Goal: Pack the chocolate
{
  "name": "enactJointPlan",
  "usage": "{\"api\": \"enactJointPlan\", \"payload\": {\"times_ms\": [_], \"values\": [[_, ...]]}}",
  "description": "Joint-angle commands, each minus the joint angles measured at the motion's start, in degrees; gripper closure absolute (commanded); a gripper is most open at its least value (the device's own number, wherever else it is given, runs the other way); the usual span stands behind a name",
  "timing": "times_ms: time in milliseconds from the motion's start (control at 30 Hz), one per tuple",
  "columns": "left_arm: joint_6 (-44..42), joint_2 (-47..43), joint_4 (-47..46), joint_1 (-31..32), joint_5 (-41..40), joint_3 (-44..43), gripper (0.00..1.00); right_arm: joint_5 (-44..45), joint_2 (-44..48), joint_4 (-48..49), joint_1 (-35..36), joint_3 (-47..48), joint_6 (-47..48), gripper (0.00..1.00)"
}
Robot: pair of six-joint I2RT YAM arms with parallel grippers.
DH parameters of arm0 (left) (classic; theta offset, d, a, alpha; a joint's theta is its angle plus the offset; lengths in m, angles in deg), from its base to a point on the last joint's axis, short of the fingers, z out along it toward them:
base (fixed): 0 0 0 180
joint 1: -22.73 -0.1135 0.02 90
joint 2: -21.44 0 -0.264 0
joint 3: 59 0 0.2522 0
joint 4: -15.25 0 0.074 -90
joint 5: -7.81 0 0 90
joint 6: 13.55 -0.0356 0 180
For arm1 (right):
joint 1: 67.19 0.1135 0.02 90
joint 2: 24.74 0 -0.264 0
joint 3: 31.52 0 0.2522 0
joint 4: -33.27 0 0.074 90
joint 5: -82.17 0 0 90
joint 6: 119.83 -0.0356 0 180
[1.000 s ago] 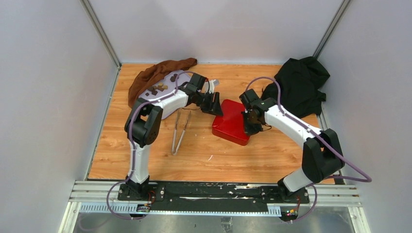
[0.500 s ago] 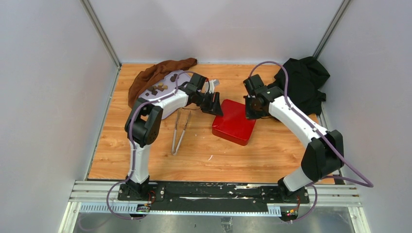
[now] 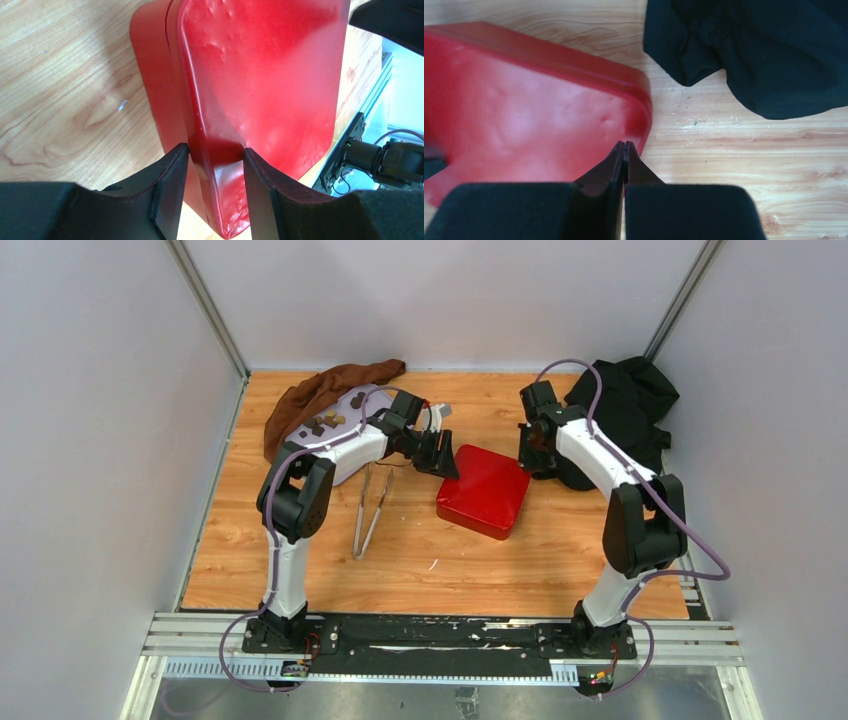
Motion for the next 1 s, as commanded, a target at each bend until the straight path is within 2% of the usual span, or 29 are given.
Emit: {"api": "enactJointPlan", "payload": {"times_ms": [0,67,267,433,700,800,967], "values": [[-2.55,1.18,4.94,0.47,-1.72,1.15,0.52,-1.14,-4.68,2.1,-2.85,-2.51,1.13,1.0],[-2.8,1.14,5.33,0.43,-1.81,0.91,0.52,-1.73,-5.72,0.18,-3.15,-0.78,1.26,1.0],[-3.18,1.16,5.78,0.47,-2.48,-0.03,0.52,-5.88,-0.73,0.41,-2.8,4.94,1.31,1.0],[-3.26,1.73,6.13,0.45,-2.65,-1.09,0.52,-6.86,-2.2,0.27,0.4,10.56,1.44,1.0],[-2.83,1.64,6.01,0.48,-2.83,-1.32,0.52,-8.86,-12.89,1.67,5.43,17.89,-0.37,1.0],[-2.59,1.43,6.01,0.47,-2.87,-1.18,0.52,-11.11,-19.75,1.83,5.45,21.31,-0.85,1.0],[-2.85,0.84,6.68,0.41,-3.66,-1.44,0.49,-11.33,-25.98,-4.05,5.57,29.18,0.94,1.0]]}}
